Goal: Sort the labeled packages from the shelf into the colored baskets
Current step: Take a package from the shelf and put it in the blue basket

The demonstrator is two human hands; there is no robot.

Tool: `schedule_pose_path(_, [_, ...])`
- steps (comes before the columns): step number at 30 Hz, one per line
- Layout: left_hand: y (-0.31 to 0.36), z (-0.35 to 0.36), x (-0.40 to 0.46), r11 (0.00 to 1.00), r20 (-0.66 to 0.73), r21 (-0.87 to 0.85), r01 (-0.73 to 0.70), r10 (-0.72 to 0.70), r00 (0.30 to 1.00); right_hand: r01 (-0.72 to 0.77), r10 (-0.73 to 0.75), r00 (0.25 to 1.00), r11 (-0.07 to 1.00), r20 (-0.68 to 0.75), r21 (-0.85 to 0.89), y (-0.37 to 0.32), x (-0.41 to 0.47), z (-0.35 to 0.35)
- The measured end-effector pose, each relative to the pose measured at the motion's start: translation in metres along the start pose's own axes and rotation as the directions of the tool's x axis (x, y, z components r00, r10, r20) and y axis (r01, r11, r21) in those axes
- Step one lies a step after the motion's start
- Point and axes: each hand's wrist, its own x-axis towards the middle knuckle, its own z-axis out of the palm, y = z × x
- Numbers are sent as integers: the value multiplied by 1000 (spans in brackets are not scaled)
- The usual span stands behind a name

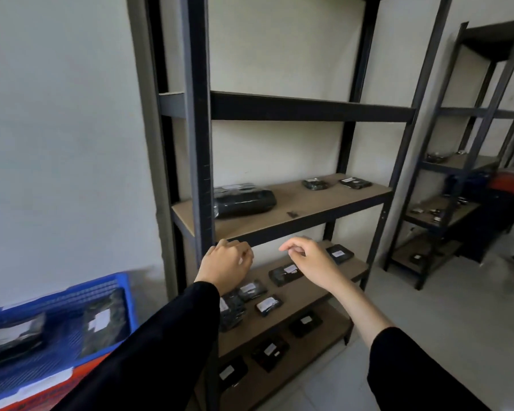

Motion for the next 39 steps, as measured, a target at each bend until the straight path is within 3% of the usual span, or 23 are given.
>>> schedule_pose_path(7, [5,72,120,997,24,-70,20,-18,1000,12,-4,996,996,89,-93,69,116,-45])
schedule_pose_path(15, [25,134,224,979,283,-169,110,-58,957,-1,19,988,992,152,-123,145,210,-69])
schedule_pose_path(24, [40,192,307,978,426,-74,193,-144,893,-18,59,969,985,240,-169,233,305,-71])
schedule_pose_path(30, [48,229,380,954,423,-48,296,-248,871,22,9,997,915,76,-403,293,361,-94])
schedule_pose_path(34, [47,250,416,961,362,48,271,-269,892,-6,-11,999,895,-34,-447,325,396,-105])
schedule_pose_path(36, [45,260,432,956,331,80,281,-291,898,-59,7,992,903,-123,-425,339,416,-109])
schedule_pose_path(39, [42,270,448,948,290,127,290,-315,904,-195,131,961,946,-245,-258,355,441,-116])
